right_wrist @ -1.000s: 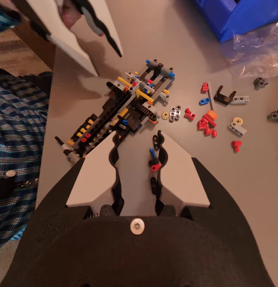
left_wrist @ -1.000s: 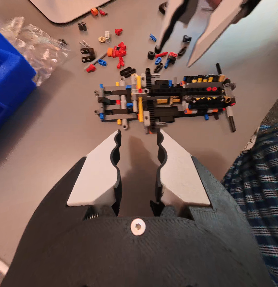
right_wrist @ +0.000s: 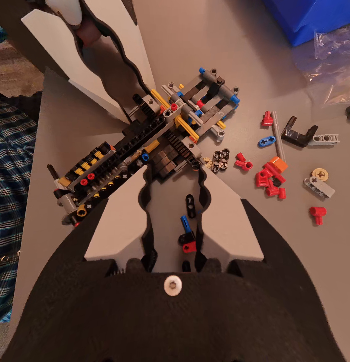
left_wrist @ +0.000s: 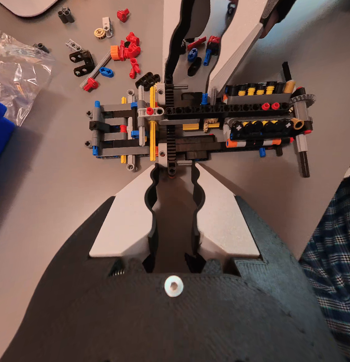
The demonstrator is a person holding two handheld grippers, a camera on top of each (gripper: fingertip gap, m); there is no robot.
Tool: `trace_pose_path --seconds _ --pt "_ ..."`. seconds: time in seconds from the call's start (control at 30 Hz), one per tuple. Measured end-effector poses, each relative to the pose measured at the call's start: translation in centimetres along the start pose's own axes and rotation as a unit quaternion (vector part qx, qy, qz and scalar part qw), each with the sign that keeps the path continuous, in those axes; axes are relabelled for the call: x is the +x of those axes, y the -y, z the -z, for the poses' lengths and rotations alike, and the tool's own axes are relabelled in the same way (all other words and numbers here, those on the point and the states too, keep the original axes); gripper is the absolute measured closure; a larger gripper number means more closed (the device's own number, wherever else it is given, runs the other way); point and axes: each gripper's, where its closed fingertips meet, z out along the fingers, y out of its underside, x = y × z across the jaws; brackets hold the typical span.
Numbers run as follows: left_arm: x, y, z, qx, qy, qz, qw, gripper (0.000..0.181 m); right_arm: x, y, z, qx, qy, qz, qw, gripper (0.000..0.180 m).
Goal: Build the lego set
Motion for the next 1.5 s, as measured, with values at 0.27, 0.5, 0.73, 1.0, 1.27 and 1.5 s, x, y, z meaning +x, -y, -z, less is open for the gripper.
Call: trace_pose_path --seconds 0.27,0.5,0.73,1.0,1.27,1.5 --pt "-0.9 0.3 -0.2 0.009 -0.017 -0.014 1.0 0.149 0.6 0.3 0.2 0.02 -0.011 -0.007 1.0 0.134" --pt "-0.8 0.4 -0.1 0.031 -0.009 0.002 0.999 0.147 1.0 0.0 0.4 0.022 -0.014 -0.009 1.0 0.135" --pt "-0.9 0.6 0.9 0.06 0.005 0.02 0.998 0.141 1.2 0.6 1.1 0.044 -0.026 0.004 0.999 0.131" --pt "-1.4 0.6 1.4 0.071 0.031 0.028 0.997 0.134 3.0 0.7 2.8 0.066 -0.063 0.011 0.996 0.128" --pt "-1.2 0.4 1.5 0.07 0.039 0.025 0.996 0.136 4.0 0.0 3.8 0.066 -0.071 0.01 0.995 0.137" --pt "-1.4 0.1 1.0 0.051 0.049 0.016 0.997 0.139 2.2 -0.1 2.1 0.041 -0.048 0.043 0.997 0.139"
